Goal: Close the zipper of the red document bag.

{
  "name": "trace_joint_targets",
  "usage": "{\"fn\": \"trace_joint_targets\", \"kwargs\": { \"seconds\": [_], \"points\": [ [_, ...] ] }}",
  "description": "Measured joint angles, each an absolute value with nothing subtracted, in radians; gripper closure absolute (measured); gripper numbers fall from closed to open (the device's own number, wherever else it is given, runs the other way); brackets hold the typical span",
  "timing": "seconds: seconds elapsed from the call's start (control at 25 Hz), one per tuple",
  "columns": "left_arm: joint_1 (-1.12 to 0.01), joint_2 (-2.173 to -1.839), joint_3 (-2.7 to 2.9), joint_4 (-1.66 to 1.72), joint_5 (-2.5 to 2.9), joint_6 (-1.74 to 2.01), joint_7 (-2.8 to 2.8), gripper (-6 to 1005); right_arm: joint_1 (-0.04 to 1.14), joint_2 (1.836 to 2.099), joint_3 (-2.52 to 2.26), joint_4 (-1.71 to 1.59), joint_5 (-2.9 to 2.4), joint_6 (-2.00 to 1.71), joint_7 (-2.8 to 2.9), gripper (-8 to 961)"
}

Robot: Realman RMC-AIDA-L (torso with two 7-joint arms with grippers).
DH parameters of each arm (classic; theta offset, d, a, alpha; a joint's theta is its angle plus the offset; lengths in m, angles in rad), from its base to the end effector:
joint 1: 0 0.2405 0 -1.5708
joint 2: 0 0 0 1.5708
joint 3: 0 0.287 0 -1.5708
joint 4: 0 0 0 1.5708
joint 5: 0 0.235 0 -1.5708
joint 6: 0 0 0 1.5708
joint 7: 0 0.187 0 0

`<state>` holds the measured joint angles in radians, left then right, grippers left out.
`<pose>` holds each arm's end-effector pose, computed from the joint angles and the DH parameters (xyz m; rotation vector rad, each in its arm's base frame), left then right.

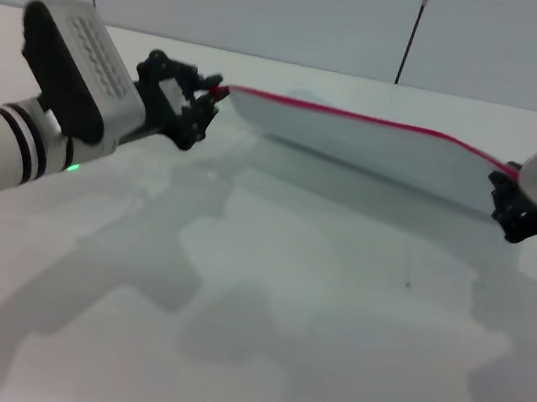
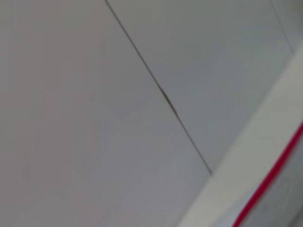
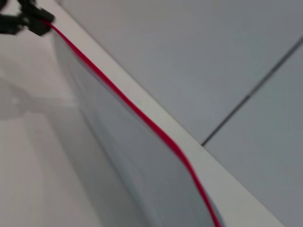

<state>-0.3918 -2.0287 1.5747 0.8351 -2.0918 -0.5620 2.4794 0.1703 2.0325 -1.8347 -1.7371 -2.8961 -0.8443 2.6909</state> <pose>-0.2665 0.4612 -0.0654 -2.2018 0.0367 -0.2450 0.2011 0.3946 -0.0378 -2.2056 0.3309 -0.1869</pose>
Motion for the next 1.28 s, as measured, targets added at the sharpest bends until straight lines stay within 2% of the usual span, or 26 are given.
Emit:
{"fn": "trace_joint_targets", "kwargs": {
  "seconds": [0.12,0.4,0.52,0.72,0.76,1.12,1.28],
  "points": [
    [-0.392,-2.028,1.556,0.829,-2.191,-0.628,2.479,879,0.165,2.033,-1.828,-1.726,-2.896,-0.815,2.720,887],
    [-0.401,-2.030,1.458,0.736,-2.277,-0.881,2.479,806,0.079,2.034,-1.836,-1.722,-2.886,-0.600,2.794,595],
    [-0.398,-2.033,1.409,0.693,-2.330,-0.997,2.497,570,0.014,2.034,-1.846,-1.692,-2.815,-0.402,2.814,467],
    [-0.374,-2.033,1.395,0.640,-2.444,-1.087,2.583,330,0.001,2.030,-1.880,-1.590,-2.727,-0.204,2.812,307],
    [-0.370,-2.034,1.395,0.627,-2.472,-1.106,2.596,329,0.001,2.031,-1.891,-1.566,-2.719,-0.157,2.813,275],
    [-0.399,-2.035,1.396,0.356,-2.763,-1.340,2.757,339,0.033,2.030,-2.032,-1.267,-2.550,0.385,2.814,277],
    [-0.423,-2.037,1.395,0.280,-2.810,-1.346,2.774,357,0.089,2.029,-2.053,-1.151,-2.490,0.474,2.814,278]
  ]
}}
